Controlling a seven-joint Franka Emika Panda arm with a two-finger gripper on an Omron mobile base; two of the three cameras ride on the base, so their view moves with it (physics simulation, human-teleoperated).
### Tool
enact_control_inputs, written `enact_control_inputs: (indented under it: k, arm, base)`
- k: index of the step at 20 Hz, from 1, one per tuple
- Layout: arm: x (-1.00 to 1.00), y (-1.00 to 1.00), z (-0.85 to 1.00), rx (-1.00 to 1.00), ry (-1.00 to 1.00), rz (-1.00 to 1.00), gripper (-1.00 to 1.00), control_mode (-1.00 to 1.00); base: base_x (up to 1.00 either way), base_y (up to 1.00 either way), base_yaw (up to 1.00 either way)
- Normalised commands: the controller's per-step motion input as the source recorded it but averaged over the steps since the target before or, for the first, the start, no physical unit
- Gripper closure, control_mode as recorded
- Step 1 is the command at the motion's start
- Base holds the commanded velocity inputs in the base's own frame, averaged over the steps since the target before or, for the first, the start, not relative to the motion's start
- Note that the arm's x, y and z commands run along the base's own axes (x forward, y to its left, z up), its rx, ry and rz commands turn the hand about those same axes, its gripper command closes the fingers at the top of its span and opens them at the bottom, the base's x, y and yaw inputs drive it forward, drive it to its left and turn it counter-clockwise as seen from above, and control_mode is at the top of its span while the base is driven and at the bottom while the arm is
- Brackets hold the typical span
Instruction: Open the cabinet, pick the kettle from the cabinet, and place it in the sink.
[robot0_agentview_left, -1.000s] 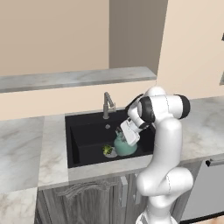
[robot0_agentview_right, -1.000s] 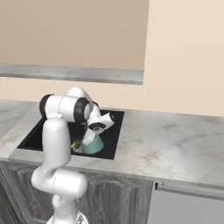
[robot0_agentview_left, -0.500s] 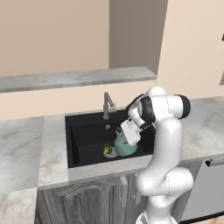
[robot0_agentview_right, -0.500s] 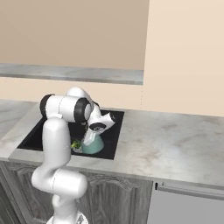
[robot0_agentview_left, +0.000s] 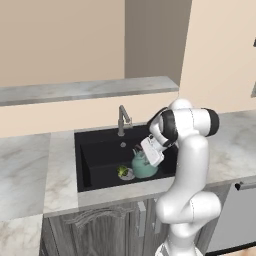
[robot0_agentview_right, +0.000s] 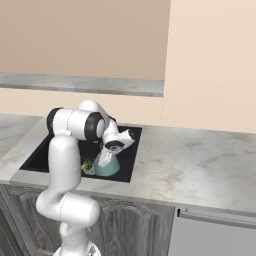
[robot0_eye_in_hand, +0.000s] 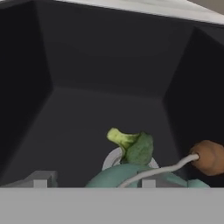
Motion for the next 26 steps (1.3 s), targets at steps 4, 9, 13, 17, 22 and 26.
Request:
enact_control_inputs:
  k: [4, 9, 13, 17, 22, 26]
  arm:
    - [-0.01, -0.30, -0.04, -0.10, 0.00, 0.00, -1.00, -1.00]
    - [-0.03, -0.26, -0.04, -0.23, 0.00, 0.00, -1.00, -1.00]
    - [-0.05, -0.27, -0.05, -0.26, 0.00, -0.01, -1.00, -1.00]
    - [-0.09, -0.28, -0.07, -0.26, 0.00, -0.02, -1.00, -1.00]
    - [-0.12, -0.28, -0.08, -0.23, 0.00, -0.05, -1.00, -1.00]
    - [-0.12, -0.26, -0.02, -0.18, 0.00, -0.07, -1.00, -1.00]
  base:
    - [0.00, 0.00, 0.00]
    - [0.00, 0.00, 0.00]
    - [0.00, 0.00, 0.00]
    - [0.00, 0.00, 0.00]
    - [0.00, 0.00, 0.00]
    - [0.00, 0.00, 0.00]
